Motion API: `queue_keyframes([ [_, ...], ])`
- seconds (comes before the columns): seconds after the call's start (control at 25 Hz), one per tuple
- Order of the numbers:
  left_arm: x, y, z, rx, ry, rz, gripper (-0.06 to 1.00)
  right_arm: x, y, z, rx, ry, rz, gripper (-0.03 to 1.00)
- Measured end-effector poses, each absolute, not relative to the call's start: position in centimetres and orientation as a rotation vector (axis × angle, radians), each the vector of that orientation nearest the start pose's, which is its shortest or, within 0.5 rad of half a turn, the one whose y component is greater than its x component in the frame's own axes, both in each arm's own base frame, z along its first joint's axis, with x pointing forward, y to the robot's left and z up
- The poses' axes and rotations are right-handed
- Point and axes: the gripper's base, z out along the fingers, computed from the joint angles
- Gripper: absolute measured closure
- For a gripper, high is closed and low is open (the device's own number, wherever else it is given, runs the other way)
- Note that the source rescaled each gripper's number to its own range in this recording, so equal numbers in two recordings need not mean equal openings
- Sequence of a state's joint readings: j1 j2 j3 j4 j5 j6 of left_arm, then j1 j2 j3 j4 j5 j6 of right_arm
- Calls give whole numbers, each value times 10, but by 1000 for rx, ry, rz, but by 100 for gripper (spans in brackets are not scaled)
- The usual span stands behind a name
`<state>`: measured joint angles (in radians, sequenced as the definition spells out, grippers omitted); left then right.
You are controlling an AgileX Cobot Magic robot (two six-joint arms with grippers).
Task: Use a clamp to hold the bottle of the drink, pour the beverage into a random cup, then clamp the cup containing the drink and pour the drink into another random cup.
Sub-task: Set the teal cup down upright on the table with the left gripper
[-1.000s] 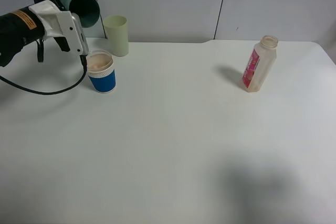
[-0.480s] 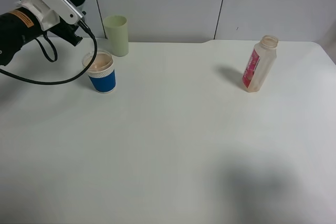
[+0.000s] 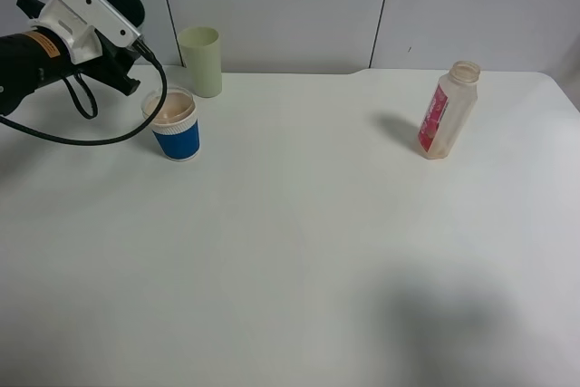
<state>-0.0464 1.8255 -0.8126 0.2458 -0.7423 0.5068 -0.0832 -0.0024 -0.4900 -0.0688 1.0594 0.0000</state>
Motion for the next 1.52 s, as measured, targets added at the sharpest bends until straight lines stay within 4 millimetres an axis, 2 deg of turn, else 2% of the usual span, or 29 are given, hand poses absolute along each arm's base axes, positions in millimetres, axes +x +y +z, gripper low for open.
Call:
queue_keyframes([
  [0.2,361,-26,177,723,1649,306,94,-5,-5,275,88,2049,-134,30],
  [0.32,353,-4,171,604,1693,266,94,-5,-5,275,88,2049,-134,30],
  [0.48,345,12,167,517,1689,190,94,-5,-5,275,88,2049,-134,30],
  [0.64,342,18,166,489,1684,149,94,-5,-5,275,88,2049,-134,30],
  [0.84,334,30,164,476,1695,12,94,-5,-5,275,88,2049,-134,30],
  [0.96,332,36,163,462,1702,14,94,-5,-5,275,88,2049,-134,30],
  [1.0,328,43,161,420,1716,6,94,-5,-5,275,88,2049,-134,30],
  [1.28,310,58,148,324,1729,-20,94,-5,-5,275,88,2049,-134,30],
  [1.52,309,59,131,298,1739,-60,94,-5,-5,275,88,2049,-134,30],
])
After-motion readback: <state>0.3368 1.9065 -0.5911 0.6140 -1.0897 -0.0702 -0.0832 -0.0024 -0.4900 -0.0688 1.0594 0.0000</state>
